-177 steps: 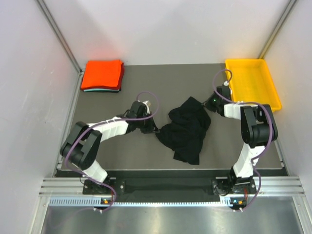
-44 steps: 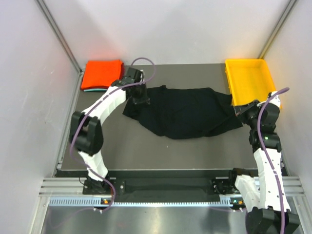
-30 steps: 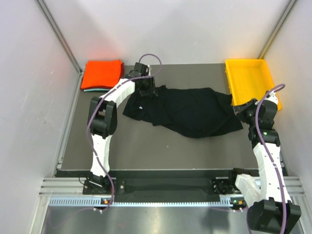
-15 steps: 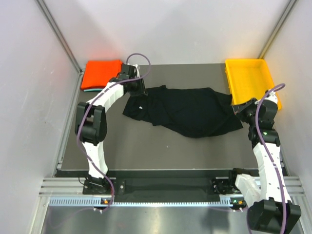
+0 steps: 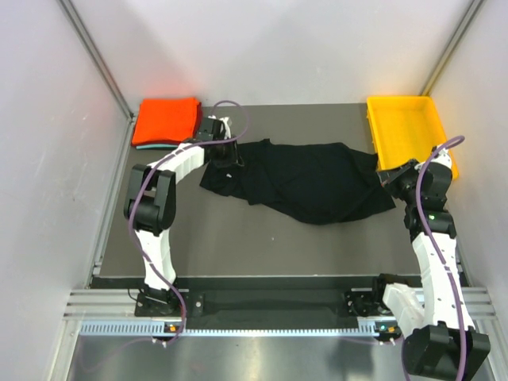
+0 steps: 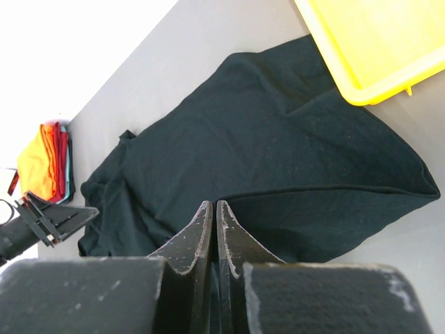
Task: Fold and stack the t-shirts
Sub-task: Flatten the tshirt out
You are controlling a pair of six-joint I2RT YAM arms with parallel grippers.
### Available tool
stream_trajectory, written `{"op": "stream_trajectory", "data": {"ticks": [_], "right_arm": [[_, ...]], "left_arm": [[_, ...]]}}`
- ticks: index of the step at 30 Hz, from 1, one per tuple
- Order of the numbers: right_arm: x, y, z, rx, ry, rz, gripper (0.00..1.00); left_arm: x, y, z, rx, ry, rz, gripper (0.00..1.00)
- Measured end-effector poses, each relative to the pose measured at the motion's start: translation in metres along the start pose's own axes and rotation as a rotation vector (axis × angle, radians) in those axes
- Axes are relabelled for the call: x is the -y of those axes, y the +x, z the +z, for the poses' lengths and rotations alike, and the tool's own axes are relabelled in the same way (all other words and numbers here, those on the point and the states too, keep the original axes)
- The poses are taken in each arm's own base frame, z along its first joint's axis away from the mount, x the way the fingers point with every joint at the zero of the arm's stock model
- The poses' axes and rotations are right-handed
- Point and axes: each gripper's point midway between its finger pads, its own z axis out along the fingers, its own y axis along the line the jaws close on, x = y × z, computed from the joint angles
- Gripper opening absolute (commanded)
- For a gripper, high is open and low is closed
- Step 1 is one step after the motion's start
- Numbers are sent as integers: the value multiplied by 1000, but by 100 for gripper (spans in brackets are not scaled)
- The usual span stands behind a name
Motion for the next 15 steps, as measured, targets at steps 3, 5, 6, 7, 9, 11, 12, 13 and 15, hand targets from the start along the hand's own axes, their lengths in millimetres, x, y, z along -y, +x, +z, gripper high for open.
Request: {"op": "stream_trajectory", "data": {"ticks": [3, 5, 6, 7, 9, 11, 12, 13, 15], "right_arm": [[0, 0, 0, -1, -2, 0, 0], [-1, 0, 0, -2, -3, 0, 0], [-1, 0, 0, -2, -3, 0, 0], [-1, 0, 0, -2, -3, 0, 0], [-1, 0, 0, -2, -3, 0, 0], [-1, 0, 0, -2, -4, 0, 0], [-1, 0, 0, -2, -4, 0, 0], [-1, 0, 0, -2, -4, 0, 0], [-1, 0, 0, -3, -6, 0, 0]], "left_arm": [[-1, 2, 2, 0, 0, 0, 40], [-1, 0, 5, 8, 3, 2, 40], [-2, 0, 6, 9, 4, 3, 40], [-3, 1, 8, 7, 4, 2, 40], [-4, 3, 12, 3, 5, 1, 40], [-6, 5, 16, -4, 4, -1, 40], [-6, 6, 17, -6, 6, -1, 40], [-7, 7, 19, -9, 5, -2, 39], [-8, 8, 22, -11, 6, -3, 39]]}}
